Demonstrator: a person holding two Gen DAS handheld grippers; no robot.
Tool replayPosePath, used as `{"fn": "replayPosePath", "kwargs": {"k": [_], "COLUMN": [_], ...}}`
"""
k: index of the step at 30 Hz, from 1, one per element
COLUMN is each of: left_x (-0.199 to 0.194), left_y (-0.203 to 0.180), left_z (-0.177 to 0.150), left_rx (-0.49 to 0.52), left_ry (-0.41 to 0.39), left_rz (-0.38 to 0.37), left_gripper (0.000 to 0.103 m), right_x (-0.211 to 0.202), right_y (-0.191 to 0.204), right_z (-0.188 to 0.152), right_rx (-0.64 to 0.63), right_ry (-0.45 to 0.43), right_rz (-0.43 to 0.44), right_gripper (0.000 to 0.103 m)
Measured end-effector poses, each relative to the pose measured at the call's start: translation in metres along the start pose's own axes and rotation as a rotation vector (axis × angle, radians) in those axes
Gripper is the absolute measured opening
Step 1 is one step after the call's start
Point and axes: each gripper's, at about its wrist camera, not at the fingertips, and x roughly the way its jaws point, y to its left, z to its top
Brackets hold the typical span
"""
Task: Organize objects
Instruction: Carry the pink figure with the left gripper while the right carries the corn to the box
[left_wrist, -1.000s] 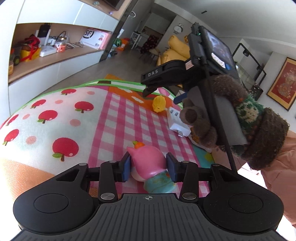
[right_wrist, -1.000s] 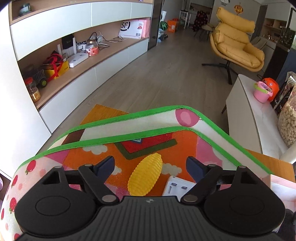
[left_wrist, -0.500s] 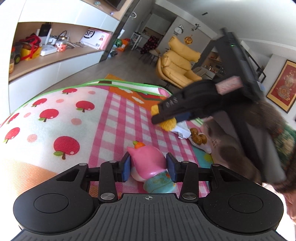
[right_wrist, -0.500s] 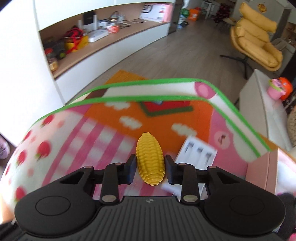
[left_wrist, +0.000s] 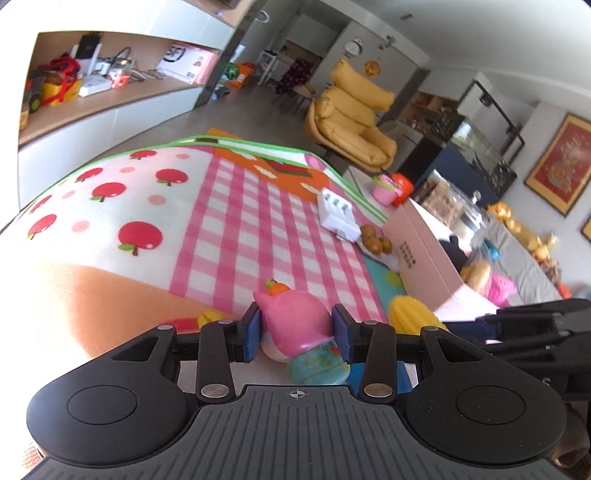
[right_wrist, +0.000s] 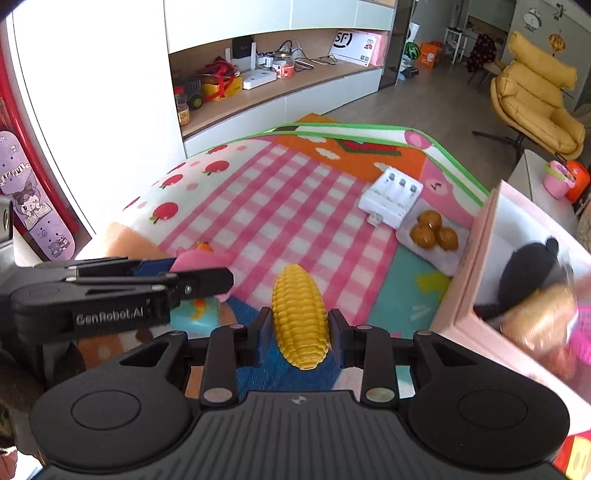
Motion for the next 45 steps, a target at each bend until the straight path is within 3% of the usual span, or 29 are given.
{"fn": "replayPosePath", "kwargs": {"k": [9,10,11,13,17,22,27,31,39,41,45], "left_x": [0.006,0.008,0.01,0.012,0.017,0.024,0.029,0.029,0.029,0.029,0.029], "left_y": [-0.047,-0.054,-0.059,-0.068,-0.083,-0.098,-0.103,-0.104,-0.104,-0.103,-0.103], "left_z": [-0.021,-0.023,-0.024,-0.027,-0.033,-0.039,-0.039,-0.038,-0.039,-0.039,-0.04], "left_rx": [0.134,0.145,0.157,0.191,0.249,0.305,0.313,0.324,0.324,0.319,0.317], "left_ry": [0.095,0.108,0.117,0.13,0.157,0.175,0.18,0.186,0.183,0.179,0.172], "left_rz": [-0.044,-0.052,-0.055,-0.053,-0.057,-0.051,-0.036,-0.034,-0.033,-0.035,-0.036], "left_gripper": [0.044,0.044,0.044,0.044,0.044,0.041,0.041,0.04,0.04,0.04,0.04], "right_x": [-0.027,-0.029,-0.032,-0.037,-0.039,-0.039,-0.042,-0.03,-0.027,-0.029,-0.028], "right_y": [-0.041,-0.044,-0.048,-0.053,-0.062,-0.078,-0.097,-0.096,-0.109,-0.114,-0.12], "right_z": [-0.065,-0.069,-0.073,-0.084,-0.104,-0.119,-0.115,-0.111,-0.112,-0.114,-0.112], "right_rx": [0.102,0.101,0.104,0.103,0.087,0.081,0.184,0.166,0.162,0.2,0.321], "right_ry": [-0.029,-0.036,-0.048,-0.074,-0.079,-0.117,-0.16,-0.158,-0.177,-0.184,-0.193], "right_rz": [-0.064,-0.069,-0.077,-0.093,-0.146,-0.289,-0.249,-0.252,-0.443,-0.415,-0.272], "right_gripper": [0.033,0.044,0.062,0.075,0.075,0.075,0.075,0.075,0.075,0.076,0.076]}}
